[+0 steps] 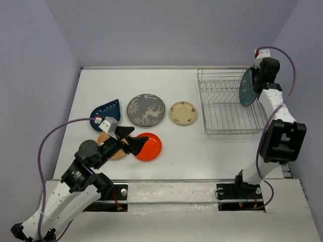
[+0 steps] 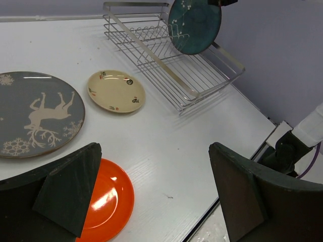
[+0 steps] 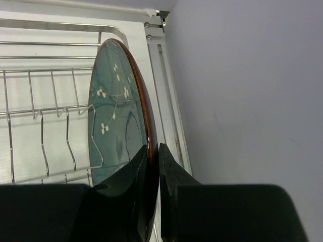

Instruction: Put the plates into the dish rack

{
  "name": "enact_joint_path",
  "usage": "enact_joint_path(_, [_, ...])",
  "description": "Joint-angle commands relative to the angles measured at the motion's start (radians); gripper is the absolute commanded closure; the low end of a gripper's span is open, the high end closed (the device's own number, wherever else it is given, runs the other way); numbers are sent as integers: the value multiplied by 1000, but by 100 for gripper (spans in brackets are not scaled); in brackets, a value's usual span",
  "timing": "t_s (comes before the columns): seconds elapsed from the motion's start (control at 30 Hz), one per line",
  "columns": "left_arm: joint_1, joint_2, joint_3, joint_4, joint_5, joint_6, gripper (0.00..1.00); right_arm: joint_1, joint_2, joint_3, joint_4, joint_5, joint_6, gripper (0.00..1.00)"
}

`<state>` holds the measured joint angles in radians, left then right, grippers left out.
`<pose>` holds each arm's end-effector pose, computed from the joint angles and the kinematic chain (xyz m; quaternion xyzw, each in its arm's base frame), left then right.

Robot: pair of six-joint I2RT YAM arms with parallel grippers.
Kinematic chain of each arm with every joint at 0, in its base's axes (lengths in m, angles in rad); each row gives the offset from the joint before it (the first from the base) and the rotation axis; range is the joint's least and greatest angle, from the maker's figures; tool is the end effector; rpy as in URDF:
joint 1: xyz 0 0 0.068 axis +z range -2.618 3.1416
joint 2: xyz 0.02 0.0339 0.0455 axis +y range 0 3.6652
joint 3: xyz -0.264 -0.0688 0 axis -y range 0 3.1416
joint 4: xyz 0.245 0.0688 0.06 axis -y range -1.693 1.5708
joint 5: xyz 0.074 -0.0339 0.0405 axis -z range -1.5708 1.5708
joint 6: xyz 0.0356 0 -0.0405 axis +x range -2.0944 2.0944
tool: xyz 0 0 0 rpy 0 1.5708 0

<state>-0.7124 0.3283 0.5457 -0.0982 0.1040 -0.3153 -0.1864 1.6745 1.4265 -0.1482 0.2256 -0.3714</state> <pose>0.0771 -0.0714 0.3231 0.1689 0.6421 -0.3972 0.6335 0.3914 -0.0819 0.3322 -0.0143 0.8294 -0.2417 0.5035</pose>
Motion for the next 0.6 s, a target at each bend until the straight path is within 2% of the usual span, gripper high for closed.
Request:
enact_joint_path(0.0, [-5,-11,45,32,0,15,1,-5,-73,-20,219,43,17,93])
enact_joint_path(0.07, [-5,-11,45,34,0,16,1,-5,-76,-41,223,47,34,92])
enact_joint_path(0.13, [-5,-9,45,34,-1,15,1,-5,-76,-49,223,50,69,77])
enact_joint_path(0.17, [-5,-8,43,32,-3,13,1,-5,-76,-51,225,50,78,69])
enact_joint_path(0.2, [-5,-6,45,32,-7,10,1,-5,-76,-51,223,50,106,51])
enact_joint_path(0.27, [-5,3,46,29,-24,4,1,-5,-75,-43,219,72,138,35])
enact_joint_path(0.3, [-5,15,48,26,-44,-1,1,-5,-79,-31,205,78,176,25])
enact_joint_path(0.4, [-4,34,53,15,-91,-28,1,-5,-104,-40,197,104,288,10])
enact_joint_path(0.5, [-2,51,56,2,-187,-89,1,-5,-159,-67,188,92,411,2])
enact_joint_path(0.57, [-1,58,50,8,-172,-105,1,-5,-212,-107,184,110,472,0])
